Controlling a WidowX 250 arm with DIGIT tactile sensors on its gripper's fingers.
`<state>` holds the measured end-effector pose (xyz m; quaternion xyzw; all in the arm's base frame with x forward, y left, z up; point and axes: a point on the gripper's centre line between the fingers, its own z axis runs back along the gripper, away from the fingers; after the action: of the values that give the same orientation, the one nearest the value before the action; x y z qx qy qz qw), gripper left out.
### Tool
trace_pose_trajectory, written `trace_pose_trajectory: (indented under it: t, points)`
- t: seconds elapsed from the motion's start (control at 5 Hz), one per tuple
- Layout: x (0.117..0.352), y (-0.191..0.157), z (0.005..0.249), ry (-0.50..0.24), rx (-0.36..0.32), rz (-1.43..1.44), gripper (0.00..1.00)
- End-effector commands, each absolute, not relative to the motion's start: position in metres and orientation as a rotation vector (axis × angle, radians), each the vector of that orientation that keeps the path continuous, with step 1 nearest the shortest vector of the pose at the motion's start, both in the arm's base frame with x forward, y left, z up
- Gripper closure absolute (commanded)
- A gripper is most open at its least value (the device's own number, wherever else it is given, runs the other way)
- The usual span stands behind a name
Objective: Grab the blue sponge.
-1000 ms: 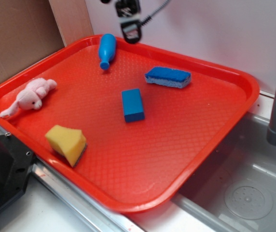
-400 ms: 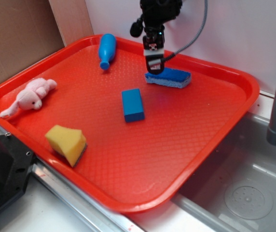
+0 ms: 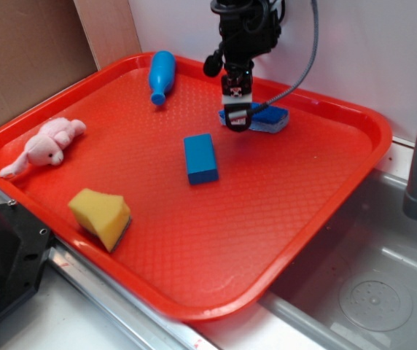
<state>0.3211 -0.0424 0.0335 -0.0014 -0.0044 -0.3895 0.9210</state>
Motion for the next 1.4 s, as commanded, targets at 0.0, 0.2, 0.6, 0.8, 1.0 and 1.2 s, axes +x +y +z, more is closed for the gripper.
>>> trace_pose_trajectory:
  t: [0.0, 0.2, 0.6, 0.8, 1.0, 1.2]
  points:
    - [0.326, -0.054, 0.032, -0.029, 0.021, -0.831, 0.04]
    - [0.327, -0.054, 0.030, -0.031, 0.018, -0.835, 1.00]
    - [0.331, -0.048, 0.028, -0.015, 0.012, -0.827, 1.00]
    - [0.324, -0.036, 0.057, 0.005, 0.053, -0.727, 1.00]
    - [0.309, -0.023, 0.099, 0.005, 0.063, -0.532, 1.00]
    - [0.288, -0.014, 0.130, -0.035, 0.051, -0.330, 1.00]
